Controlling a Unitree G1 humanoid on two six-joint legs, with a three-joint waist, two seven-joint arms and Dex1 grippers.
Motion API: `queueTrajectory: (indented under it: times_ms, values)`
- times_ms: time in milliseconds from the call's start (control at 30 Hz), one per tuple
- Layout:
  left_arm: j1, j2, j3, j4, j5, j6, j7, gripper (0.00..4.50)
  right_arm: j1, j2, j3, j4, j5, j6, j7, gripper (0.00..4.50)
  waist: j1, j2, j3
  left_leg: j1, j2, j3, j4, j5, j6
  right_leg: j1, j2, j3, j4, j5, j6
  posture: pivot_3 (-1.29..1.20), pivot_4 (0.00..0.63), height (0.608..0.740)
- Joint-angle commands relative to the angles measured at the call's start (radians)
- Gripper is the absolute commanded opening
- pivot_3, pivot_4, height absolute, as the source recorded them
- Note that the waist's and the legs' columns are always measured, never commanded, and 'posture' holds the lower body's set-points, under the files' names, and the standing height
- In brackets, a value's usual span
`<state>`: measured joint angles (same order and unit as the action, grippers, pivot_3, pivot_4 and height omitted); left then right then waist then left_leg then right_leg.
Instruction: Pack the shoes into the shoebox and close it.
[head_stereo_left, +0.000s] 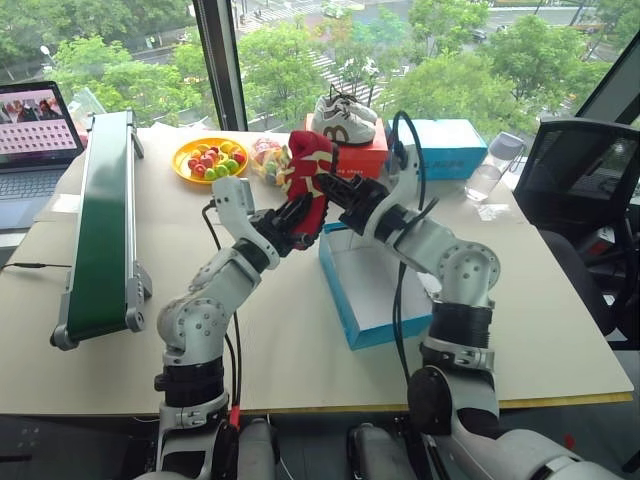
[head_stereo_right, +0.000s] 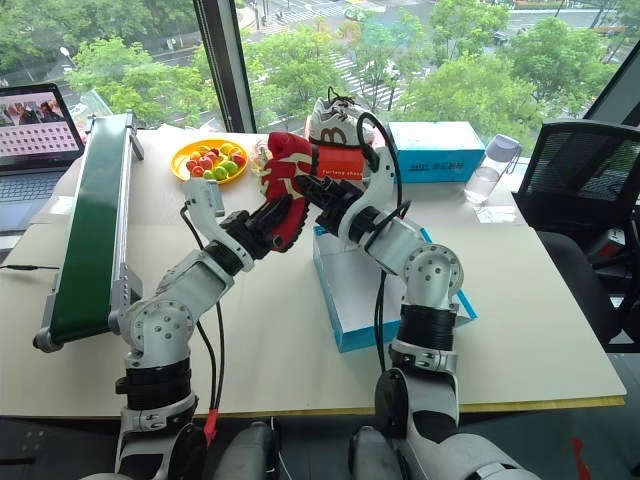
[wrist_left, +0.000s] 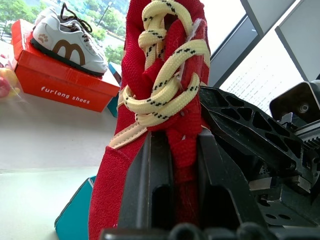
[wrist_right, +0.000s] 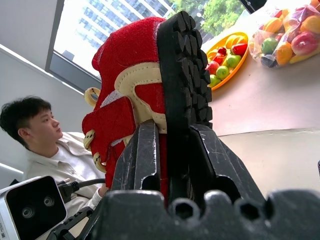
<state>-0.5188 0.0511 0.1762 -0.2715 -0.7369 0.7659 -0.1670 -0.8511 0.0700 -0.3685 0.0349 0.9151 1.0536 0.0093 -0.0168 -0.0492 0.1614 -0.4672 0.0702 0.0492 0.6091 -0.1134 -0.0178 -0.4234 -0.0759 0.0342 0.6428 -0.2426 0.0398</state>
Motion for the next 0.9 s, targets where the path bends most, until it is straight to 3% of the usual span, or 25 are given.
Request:
queueTrajectory:
  times_ms: [33, 67, 100, 267, 433, 567, 767, 900]
  values:
    - [-0.016, 0.001, -0.082, -0.034, 0.035, -0.028, -0.027, 0.08, -0.017, 0.023, 0.056, -0.041, 0.036, 0.008, 0.028, 0.82, 0.000, 0.000, 0.000, 0.000, 0.000, 0.000, 0.000, 0.000, 0.000, 0.000, 0.000, 0.000, 0.000, 0.000, 0.000, 0.00, 0.150, 0.736]
    - [-0.011, 0.002, -0.086, -0.035, 0.042, -0.036, -0.032, 0.08, -0.016, 0.023, 0.056, -0.043, 0.035, 0.007, 0.024, 0.82, 0.000, 0.000, 0.000, 0.000, 0.000, 0.000, 0.000, 0.000, 0.000, 0.000, 0.000, 0.000, 0.000, 0.000, 0.000, 0.00, 0.150, 0.736]
    - [-0.008, 0.002, -0.088, -0.036, 0.046, -0.043, -0.037, 1.08, -0.016, 0.024, 0.055, -0.044, 0.035, 0.005, 0.023, 0.80, 0.000, 0.000, 0.000, 0.000, 0.000, 0.000, 0.000, 0.000, 0.000, 0.000, 0.000, 0.000, 0.000, 0.000, 0.000, 0.00, 0.150, 0.736]
    - [0.028, 0.094, -0.167, -0.072, 0.115, -0.046, -0.101, 2.76, -0.053, -0.025, 0.011, -0.036, -0.022, -0.093, -0.011, 0.80, 0.000, 0.001, 0.000, 0.000, 0.000, 0.000, 0.000, 0.000, 0.000, 0.000, 0.000, 0.000, 0.000, 0.000, 0.000, 0.00, 0.150, 0.736]
    - [0.097, 0.175, -0.145, -0.098, 0.120, -0.047, -0.148, 2.76, -0.115, -0.197, -0.039, 0.025, -0.020, -0.058, 0.025, 0.80, 0.004, 0.002, 0.001, -0.001, 0.000, 0.000, 0.000, 0.000, 0.000, -0.001, 0.000, 0.000, -0.001, 0.000, 0.000, 0.00, 0.150, 0.736]
    - [0.137, 0.202, -0.151, -0.121, 0.110, -0.042, -0.174, 2.76, -0.123, -0.347, 0.015, 0.061, -0.043, 0.038, 0.077, 0.80, 0.004, 0.003, 0.001, -0.002, 0.000, 0.000, -0.001, 0.000, 0.000, -0.001, -0.001, 0.000, -0.002, 0.000, 0.000, 0.00, 0.150, 0.736]
    - [0.247, 0.328, -0.204, -0.215, 0.132, -0.100, -0.330, 2.76, -0.082, -0.600, 0.216, 0.068, -0.114, 0.233, 0.242, 0.80, -0.003, 0.004, 0.002, -0.001, 0.000, 0.001, -0.002, 0.000, 0.000, -0.002, -0.001, 0.001, -0.002, -0.001, -0.001, 0.00, 0.150, 0.736]
    - [0.261, 0.369, -0.204, -0.233, 0.137, -0.105, -0.362, 2.76, -0.037, -0.663, 0.383, 0.152, -0.262, 0.127, 0.353, 0.80, -0.003, 0.005, 0.002, -0.001, 0.000, 0.001, -0.001, 0.000, 0.000, -0.003, 0.000, 0.002, -0.002, -0.001, -0.002, 0.00, 0.150, 0.736]
